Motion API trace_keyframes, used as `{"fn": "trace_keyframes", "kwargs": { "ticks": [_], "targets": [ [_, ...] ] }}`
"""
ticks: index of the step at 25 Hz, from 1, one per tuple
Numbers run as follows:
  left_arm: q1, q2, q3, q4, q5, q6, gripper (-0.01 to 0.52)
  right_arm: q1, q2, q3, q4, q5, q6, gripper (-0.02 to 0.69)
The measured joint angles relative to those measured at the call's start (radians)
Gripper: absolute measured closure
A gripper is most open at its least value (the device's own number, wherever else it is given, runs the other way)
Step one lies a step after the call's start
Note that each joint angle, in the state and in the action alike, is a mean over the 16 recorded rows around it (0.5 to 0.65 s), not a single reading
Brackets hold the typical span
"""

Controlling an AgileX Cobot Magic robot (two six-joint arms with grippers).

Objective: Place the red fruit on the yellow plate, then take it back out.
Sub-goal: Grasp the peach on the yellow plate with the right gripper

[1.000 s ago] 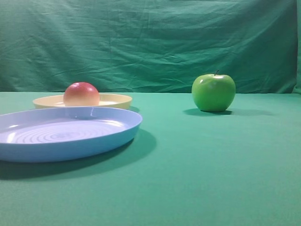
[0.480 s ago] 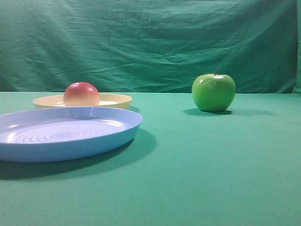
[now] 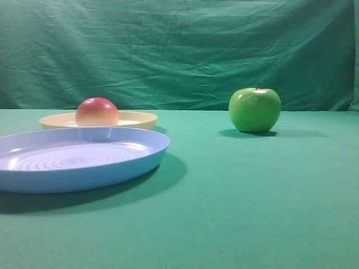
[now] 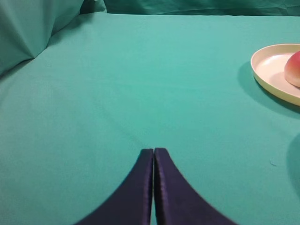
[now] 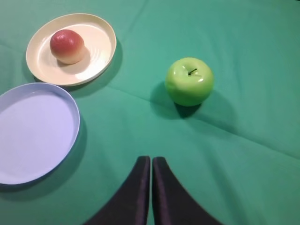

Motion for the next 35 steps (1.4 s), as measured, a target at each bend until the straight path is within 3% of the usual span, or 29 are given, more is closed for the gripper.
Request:
{"fn": "trace_keyframes", "kwargs": {
  "ticks": [14, 26, 30, 35],
  "targets": [
    [0.0, 0.0, 0.0, 0.0, 0.0, 0.0, 0.514, 0.141, 0.619, -0.546, 0.059, 0.11, -0.201, 0.665],
    [0.0, 0.0, 0.0, 0.0, 0.0, 0.0, 0.514, 0.236, 1.009, -0.9, 0.159, 0.051, -0.341, 0.656],
    [0.0, 0.0, 0.0, 0.0, 0.0, -0.001, 0.514, 0.258, 1.084, -0.94, 0.187, -0.01, -0.384, 0.594],
    [0.0, 0.0, 0.0, 0.0, 0.0, -0.001, 0.514, 0.273, 1.147, -0.954, 0.216, -0.102, -0.425, 0.41]
  ]
}}
